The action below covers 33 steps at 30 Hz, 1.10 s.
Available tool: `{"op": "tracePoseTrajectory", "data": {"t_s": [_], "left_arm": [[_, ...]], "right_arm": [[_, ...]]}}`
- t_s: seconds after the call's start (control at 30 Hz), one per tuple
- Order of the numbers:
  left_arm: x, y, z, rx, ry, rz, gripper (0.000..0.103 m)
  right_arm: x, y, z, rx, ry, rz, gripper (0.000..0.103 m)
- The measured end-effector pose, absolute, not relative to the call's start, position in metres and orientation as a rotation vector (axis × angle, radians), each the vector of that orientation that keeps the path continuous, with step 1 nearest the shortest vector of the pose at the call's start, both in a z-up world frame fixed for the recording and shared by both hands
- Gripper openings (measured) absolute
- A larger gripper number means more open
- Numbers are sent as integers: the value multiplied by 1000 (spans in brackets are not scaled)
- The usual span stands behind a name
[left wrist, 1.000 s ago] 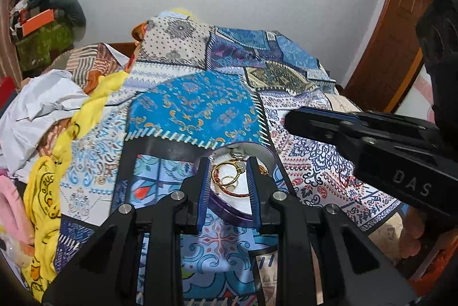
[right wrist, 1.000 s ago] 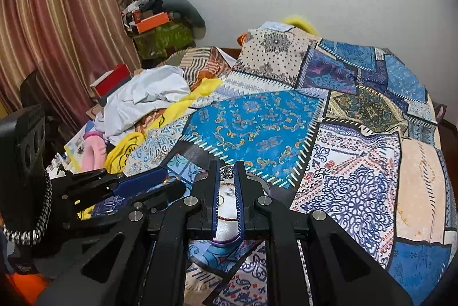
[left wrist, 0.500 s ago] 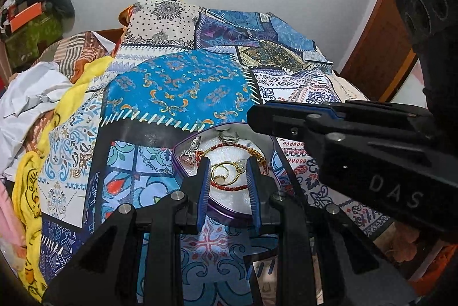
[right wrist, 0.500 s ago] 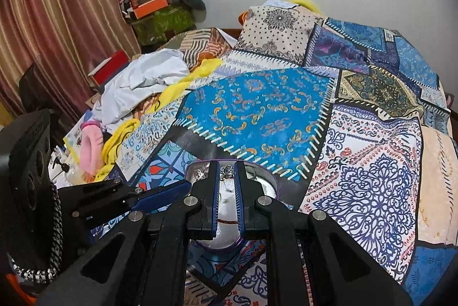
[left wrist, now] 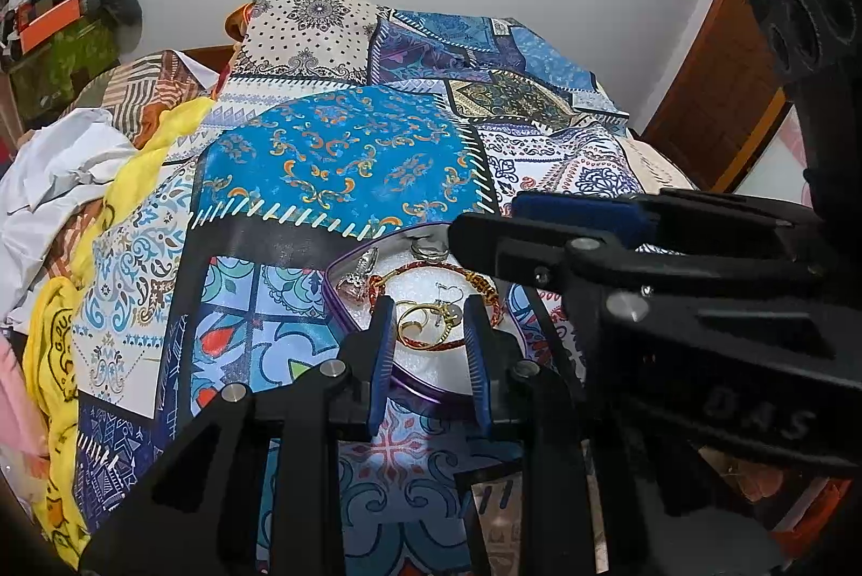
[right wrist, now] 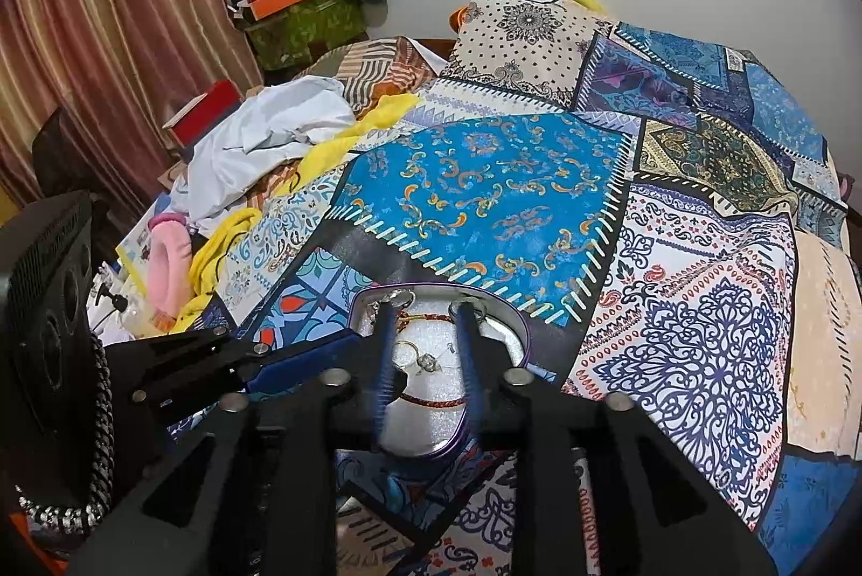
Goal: Organize jewelry
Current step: 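Lower the ring into the box and open the left gripper while the right gripper releases the charm, then move both grippers back from the box to the jewelry pile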
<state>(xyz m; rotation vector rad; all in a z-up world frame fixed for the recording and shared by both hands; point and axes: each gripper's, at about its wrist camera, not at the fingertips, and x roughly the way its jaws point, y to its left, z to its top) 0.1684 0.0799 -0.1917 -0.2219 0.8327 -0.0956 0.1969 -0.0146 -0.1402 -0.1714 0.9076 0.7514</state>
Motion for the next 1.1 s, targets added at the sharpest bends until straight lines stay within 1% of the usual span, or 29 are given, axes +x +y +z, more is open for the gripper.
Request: {"op": "tracePoseTrajectory", "data": {"t_s": [0.07,0.1,0.23,0.3,0.33,0.47,0.63,0.73,0.9,1.1], "left_arm": [[167,79,-189,-219,831,-94,24],[166,79,-188,-218,829,-91,25],[162,80,-181,-218,819,-81,26],[159,80,-177,-218,811,-70,31],[158,81,-175,-218,807,-67,32],[152,81,-162,-210,782,-52,33],[146,76,-144,-196,748,-40,37],[142,71,-133,-182,727,-39,39],[138,56,-117,-152,700,-46,44],[142,34,-110,-126,695,-76,48]], "right_arm": [[195,-17,-136,-163,891,744,40],[194,-18,-134,-161,885,743,40],[190,-25,-125,-155,862,729,40],[188,-30,-120,-150,851,720,40],[187,-34,-118,-145,844,713,40],[183,-50,-107,-125,822,692,40],[177,-70,-98,-108,798,656,40],[173,-85,-94,-99,788,633,41],[171,-111,-91,-78,781,590,41],[170,-148,-90,-54,782,522,41]]}}
